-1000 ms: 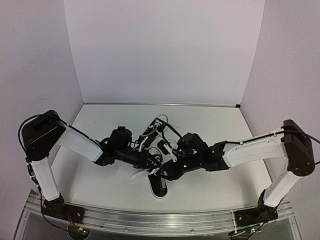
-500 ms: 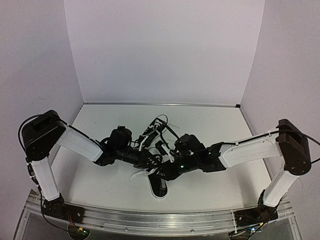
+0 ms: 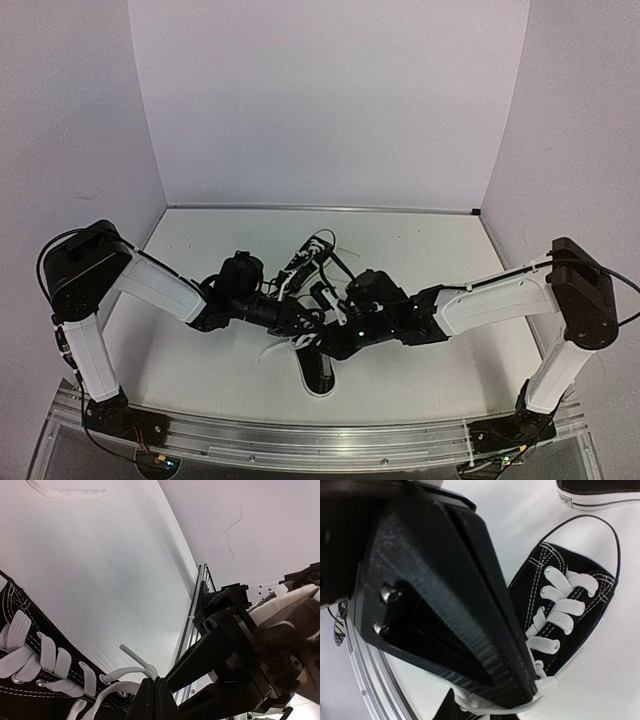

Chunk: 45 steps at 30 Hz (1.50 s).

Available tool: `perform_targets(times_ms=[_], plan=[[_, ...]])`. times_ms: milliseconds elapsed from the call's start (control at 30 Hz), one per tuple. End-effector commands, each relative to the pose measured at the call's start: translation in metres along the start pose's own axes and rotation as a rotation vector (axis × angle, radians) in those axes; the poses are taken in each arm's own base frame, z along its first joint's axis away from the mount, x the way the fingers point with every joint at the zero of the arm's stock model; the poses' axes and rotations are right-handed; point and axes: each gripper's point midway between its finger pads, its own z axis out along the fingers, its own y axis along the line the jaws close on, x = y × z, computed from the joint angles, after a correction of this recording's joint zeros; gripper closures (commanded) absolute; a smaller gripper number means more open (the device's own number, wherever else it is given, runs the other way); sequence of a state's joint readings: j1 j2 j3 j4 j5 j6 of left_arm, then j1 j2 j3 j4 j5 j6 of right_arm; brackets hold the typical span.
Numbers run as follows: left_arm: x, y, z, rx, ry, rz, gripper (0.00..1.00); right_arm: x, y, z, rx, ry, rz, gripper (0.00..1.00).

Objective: Tie the shoes

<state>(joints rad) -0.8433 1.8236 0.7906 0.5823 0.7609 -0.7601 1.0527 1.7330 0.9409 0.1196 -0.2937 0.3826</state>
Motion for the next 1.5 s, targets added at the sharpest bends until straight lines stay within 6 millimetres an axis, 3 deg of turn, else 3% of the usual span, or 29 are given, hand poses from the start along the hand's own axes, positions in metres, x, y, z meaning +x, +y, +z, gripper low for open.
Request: perform_targets(times_ms=[0, 133, 200, 367, 567, 767, 900, 1033, 1267, 1467], plan=[[-0.011, -0.010, 0.003, 0.044, -0.014, 0.033, 1.00, -0.023, 0.009, -0.011, -0.002, -0.084, -0.015, 0.95], [-0.012, -0.010, -0.001, 0.033, -0.022, 0.033, 0.99, -0.024, 0.010, -0.017, -0.002, -0.090, -0.008, 1.00], [-0.017, -0.007, -0.010, 0.015, -0.041, 0.034, 0.93, -0.023, 0.010, -0.022, 0.001, -0.093, -0.004, 1.00], [-0.030, -0.009, -0.044, -0.076, -0.079, 0.076, 0.67, -0.015, 0.003, -0.033, 0.036, -0.086, 0.011, 1.00], [-0.040, 0.006, -0.096, -0.354, -0.144, 0.103, 0.55, 0.004, -0.008, -0.033, 0.068, -0.044, 0.019, 1.00], [-0.002, 0.051, -0.127, -0.666, 0.009, 0.092, 0.49, 0.009, -0.017, -0.034, 0.109, -0.037, 0.028, 1.00], [0.026, 0.062, -0.125, -0.798, 0.153, 0.142, 0.48, 0.011, -0.022, -0.030, 0.122, -0.025, 0.035, 1.00], [0.045, 0.061, -0.106, -0.814, 0.264, 0.212, 0.49, 0.013, -0.028, -0.022, 0.145, -0.009, 0.041, 1.00], [0.044, 0.087, -0.105, -0.926, 0.318, 0.268, 0.45, 0.023, -0.032, -0.005, 0.146, 0.040, 0.031, 1.00], [0.043, 0.102, -0.086, -0.908, 0.381, 0.301, 0.45, 0.034, -0.036, 0.007, 0.138, 0.069, 0.032, 1.00]])
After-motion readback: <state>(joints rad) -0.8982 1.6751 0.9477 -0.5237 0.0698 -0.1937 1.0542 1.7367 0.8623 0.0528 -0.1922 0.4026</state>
